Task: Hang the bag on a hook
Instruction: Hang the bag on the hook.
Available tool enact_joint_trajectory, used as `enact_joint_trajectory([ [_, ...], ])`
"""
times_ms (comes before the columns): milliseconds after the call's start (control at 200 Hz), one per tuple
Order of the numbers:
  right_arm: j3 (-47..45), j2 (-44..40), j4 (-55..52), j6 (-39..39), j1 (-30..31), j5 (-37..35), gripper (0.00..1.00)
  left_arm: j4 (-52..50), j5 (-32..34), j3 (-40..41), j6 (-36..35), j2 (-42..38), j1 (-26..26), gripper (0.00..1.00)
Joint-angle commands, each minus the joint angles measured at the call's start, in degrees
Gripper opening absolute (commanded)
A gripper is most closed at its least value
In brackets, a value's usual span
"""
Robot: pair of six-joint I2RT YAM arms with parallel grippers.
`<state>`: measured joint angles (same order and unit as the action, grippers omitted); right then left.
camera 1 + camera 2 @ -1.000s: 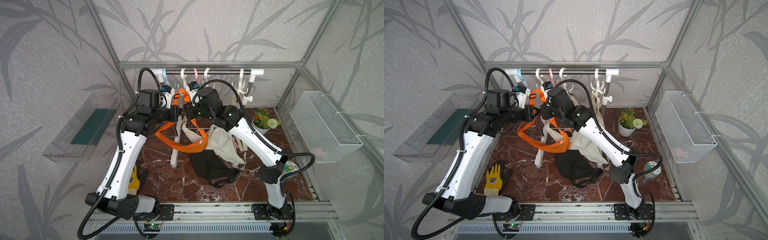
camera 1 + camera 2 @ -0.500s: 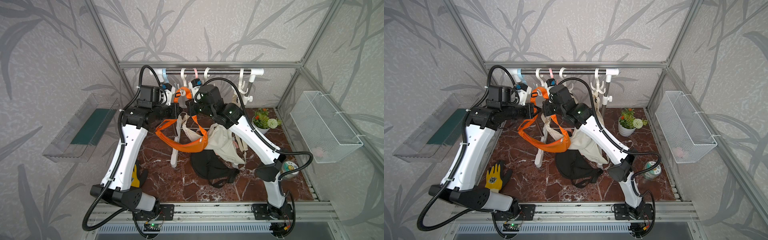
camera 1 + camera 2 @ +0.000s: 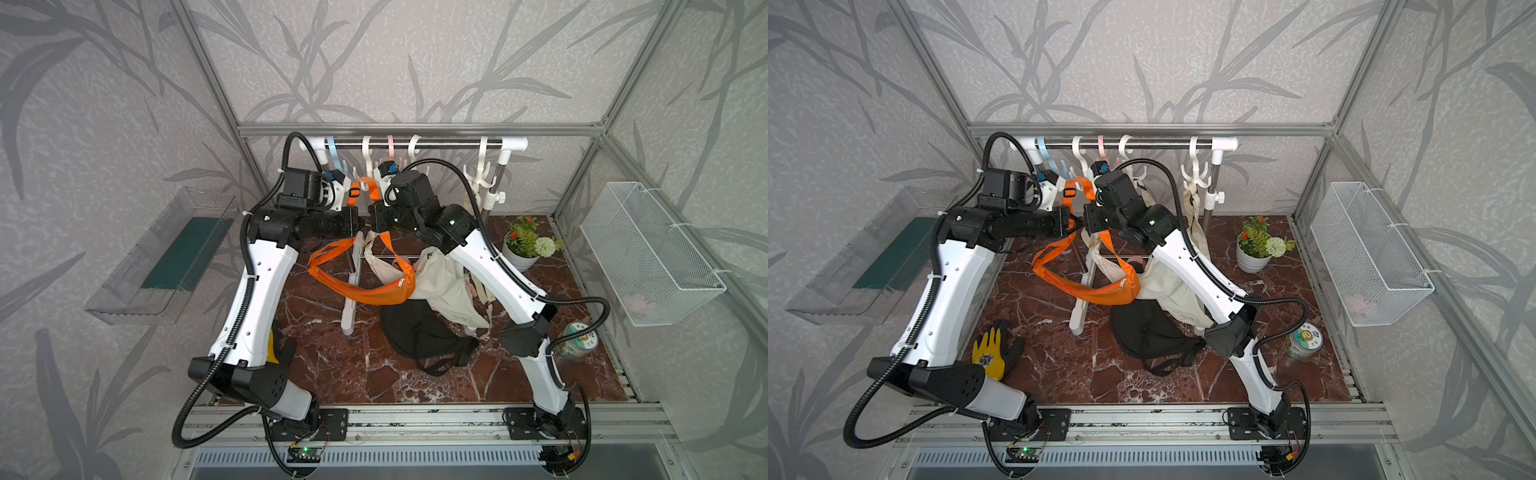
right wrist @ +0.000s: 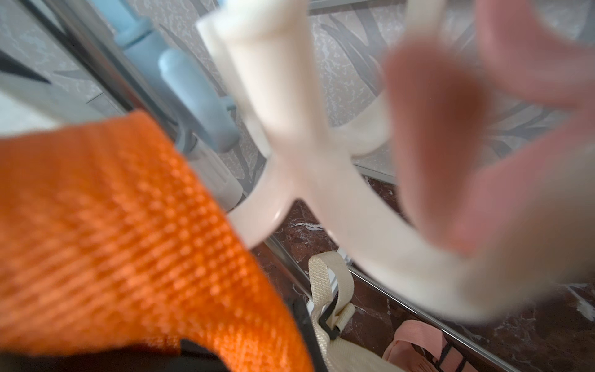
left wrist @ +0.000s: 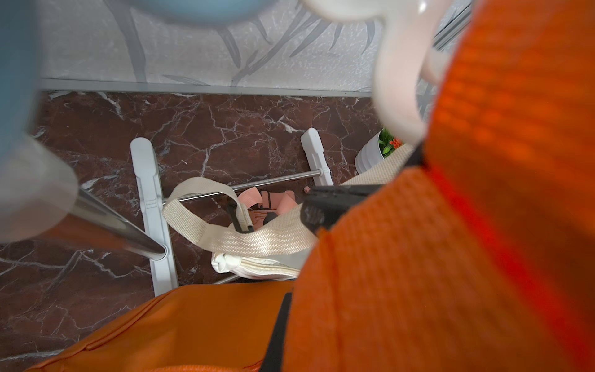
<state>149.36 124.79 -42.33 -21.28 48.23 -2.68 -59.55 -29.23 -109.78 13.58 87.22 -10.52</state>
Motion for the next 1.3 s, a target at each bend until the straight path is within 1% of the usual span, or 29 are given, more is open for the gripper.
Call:
enact_joint_trajectory([
  [0,0.17,0.15,-0.33,-1.03,-0.50,1.09,0.00,-3.18,-0.73,-1.94,-0.39,1.17,0.24,0.00],
  [290,-5.05,-2.30,1.54,-1.40,-0.77,2.67,0.00,-4.30,0.12,-1.35,-1.01,2.08,0.41,0.00],
  [435,-7.83,-4.11,2.22,-0.91,-0.77,3.27,0.00,-3.87,0.23,-0.08,-0.97,1.05,0.68,0.00],
  [490,-8.99,-4.94,2.75,-0.70,-0.81,3.38,0.05,-3.01,0.23,0.53,-0.86,0.44,0.85,0.01],
  [565,-11.07,-6.33,3.87,-0.30,-0.69,3.55,0.16,-1.71,0.47,1.29,-0.62,-0.52,0.94,0.12],
  [635,-13.42,-8.09,5.34,0.30,-0.68,3.91,0.30,-0.19,0.96,2.29,-0.69,-1.63,1.03,0.23],
  [750,-18.28,-11.58,8.22,1.18,-0.50,3.63,0.49,1.49,1.87,3.67,-1.45,-3.16,1.04,0.32],
  [810,-20.80,-13.48,9.25,1.73,-0.41,3.21,0.55,1.92,2.75,4.22,-1.71,-3.76,1.19,0.36],
  [875,-23.87,-16.09,10.33,2.41,-0.33,2.75,0.61,2.93,3.31,5.20,-2.12,-4.73,1.14,0.38],
  [950,-28.36,-19.53,12.16,3.29,-0.24,1.63,0.66,5.22,4.84,7.14,-2.41,-6.56,1.30,0.41],
  [1030,-33.44,-23.61,14.25,4.24,-0.24,0.01,0.68,9.55,6.70,10.64,-2.83,-9.41,1.38,0.42],
  [1150,-39.22,-29.38,15.84,6.20,-0.28,-2.36,0.71,17.34,8.62,16.66,-2.95,-14.79,1.41,0.49],
  [1295,-43.84,-33.63,15.93,8.07,-0.43,-3.28,0.73,22.46,11.10,20.60,-3.24,-18.69,1.52,0.50],
])
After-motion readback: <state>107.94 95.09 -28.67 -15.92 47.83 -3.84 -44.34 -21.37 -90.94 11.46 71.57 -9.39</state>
